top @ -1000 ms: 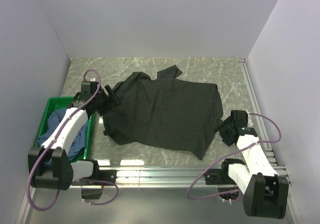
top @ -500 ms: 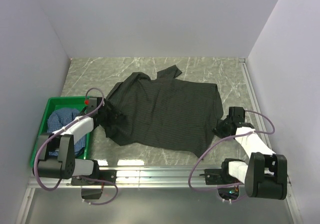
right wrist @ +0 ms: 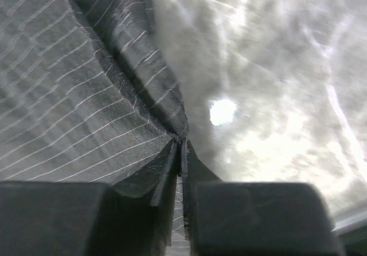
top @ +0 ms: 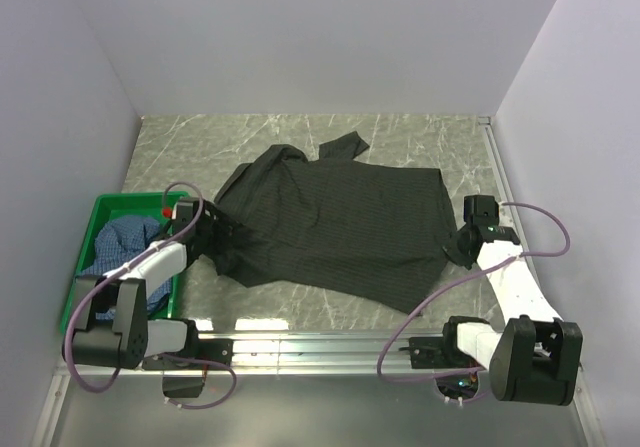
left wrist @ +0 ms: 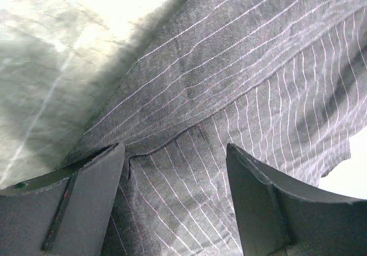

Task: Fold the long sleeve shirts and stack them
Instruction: Flatten the shirt out

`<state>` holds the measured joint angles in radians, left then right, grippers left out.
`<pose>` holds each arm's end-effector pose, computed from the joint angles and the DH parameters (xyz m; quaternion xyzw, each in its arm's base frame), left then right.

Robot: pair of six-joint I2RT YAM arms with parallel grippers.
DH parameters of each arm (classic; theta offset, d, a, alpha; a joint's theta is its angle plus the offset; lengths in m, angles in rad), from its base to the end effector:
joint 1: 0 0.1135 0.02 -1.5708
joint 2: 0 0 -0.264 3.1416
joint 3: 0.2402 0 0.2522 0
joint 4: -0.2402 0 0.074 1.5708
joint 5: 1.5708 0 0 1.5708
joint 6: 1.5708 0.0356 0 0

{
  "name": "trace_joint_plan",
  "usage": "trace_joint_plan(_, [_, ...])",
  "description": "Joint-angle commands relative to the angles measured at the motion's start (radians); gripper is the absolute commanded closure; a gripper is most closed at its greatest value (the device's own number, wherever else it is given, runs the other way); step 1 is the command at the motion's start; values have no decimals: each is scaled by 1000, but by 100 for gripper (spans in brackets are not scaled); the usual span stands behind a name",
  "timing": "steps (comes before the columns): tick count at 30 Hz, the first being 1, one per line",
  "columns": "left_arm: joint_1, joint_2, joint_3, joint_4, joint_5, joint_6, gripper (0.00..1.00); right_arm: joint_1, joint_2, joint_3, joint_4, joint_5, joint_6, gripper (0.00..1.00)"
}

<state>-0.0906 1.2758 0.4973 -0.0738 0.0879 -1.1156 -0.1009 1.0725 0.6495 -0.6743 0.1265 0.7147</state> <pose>0.2306 -0.0241 0.1544 -0.4451 0.8227 -0.2331 0.2659 0.1902 -0.0238 0.2023 0.3984 0.8847 0.0121 0.2417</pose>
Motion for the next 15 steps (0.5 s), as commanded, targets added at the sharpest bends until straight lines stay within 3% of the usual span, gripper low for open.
trace_joint_plan(1, [3,-32,-16,-83,-86,22,21,-11,-11,27,-91,125,-1,80])
trace_joint_plan(2, [2,-50,0,-99,-85,33,20,-10,-25,35,-88,127,-3,67])
trace_joint_plan(4, [2,-72,30,-122,-68,69,19,-8,-48,44,-64,108,-11,57])
trace_joint_plan(5, [2,-99,43,-151,-70,85,17,-8,-54,50,-48,84,-29,45])
trace_joint_plan(6, [0,-113,56,-165,-70,100,16,-5,-59,53,-30,58,-40,43])
trace_joint_plan(11, [-12,-200,156,-236,-54,201,11,18,-17,52,108,-158,-81,45])
trace_joint_plan(15, [-52,-213,205,-248,-24,257,10,30,58,22,199,-248,-70,46])
